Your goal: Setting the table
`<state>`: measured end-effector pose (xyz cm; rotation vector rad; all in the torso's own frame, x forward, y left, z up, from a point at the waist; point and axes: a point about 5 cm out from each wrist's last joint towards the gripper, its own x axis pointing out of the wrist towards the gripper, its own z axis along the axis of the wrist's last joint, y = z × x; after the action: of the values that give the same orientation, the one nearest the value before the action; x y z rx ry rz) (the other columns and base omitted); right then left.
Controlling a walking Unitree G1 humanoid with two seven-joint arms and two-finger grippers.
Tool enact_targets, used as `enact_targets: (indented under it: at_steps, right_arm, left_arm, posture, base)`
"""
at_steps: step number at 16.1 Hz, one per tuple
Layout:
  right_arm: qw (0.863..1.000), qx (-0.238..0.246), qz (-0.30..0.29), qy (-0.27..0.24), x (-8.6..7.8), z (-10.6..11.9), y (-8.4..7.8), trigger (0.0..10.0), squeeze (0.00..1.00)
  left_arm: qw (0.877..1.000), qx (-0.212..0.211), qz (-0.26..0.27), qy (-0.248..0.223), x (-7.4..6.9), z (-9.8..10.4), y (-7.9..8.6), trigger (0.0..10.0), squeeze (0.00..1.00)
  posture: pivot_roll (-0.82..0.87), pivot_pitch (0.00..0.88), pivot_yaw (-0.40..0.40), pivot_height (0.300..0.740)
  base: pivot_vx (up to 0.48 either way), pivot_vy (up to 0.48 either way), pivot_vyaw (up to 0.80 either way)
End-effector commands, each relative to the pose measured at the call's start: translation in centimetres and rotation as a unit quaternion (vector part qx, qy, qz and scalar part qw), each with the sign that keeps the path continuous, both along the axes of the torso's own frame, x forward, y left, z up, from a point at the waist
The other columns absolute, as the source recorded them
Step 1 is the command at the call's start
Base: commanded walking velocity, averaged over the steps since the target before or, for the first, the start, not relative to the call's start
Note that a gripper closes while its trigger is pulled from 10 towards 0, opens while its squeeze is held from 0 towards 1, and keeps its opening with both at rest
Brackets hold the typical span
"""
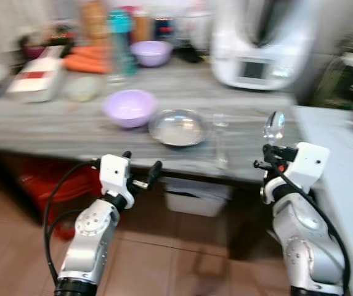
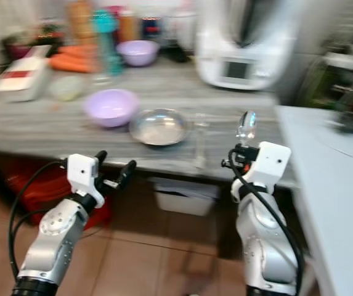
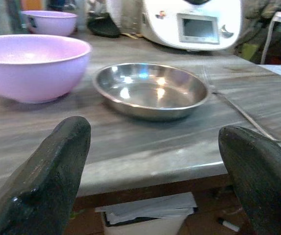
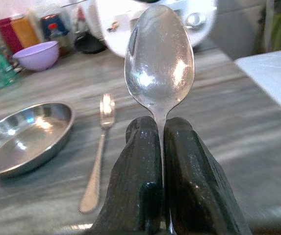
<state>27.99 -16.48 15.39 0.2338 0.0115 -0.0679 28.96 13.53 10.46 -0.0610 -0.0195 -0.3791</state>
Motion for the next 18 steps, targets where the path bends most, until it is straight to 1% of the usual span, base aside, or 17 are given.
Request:
enact_targets:
  at_steps: [1, 8, 18]
  right_arm:
    - [1.0, 0.0, 0.0, -0.006, -0.04, 0.29, 0.05, 10.0, 0.0]
    - [1.0, -0.005, 0.0, -0.005, 0.01, 0.22, -0.03, 10.0, 0.0]
    - [1.0, -0.008, -0.01, -0.001, -0.41, -0.16, -0.38, 10.0, 0.0]
  left_arm:
    - [1.0, 0.005, -0.001, -0.006, 0.03, 0.36, 0.07, 10.0, 0.0]
    - [1.0, 0.007, -0.015, -0.021, -0.07, 0.79, 0.09, 10.0, 0.0]
    - [0.999, 0.007, -0.027, -0.02, -0.34, 0.68, -0.06, 10.0, 0.0]
  posture:
    - [-0.06, 0.053, 0.0, 0.74]
    - [-0.06, 0.053, 0.0, 0.74]
    - [-0.07, 0.054, 0.002, 0.74]
  base:
    - [0.0, 0.0, -0.8]
    - [0.0, 0.0, 0.0]
    - [0.317, 0.0, 0.0]
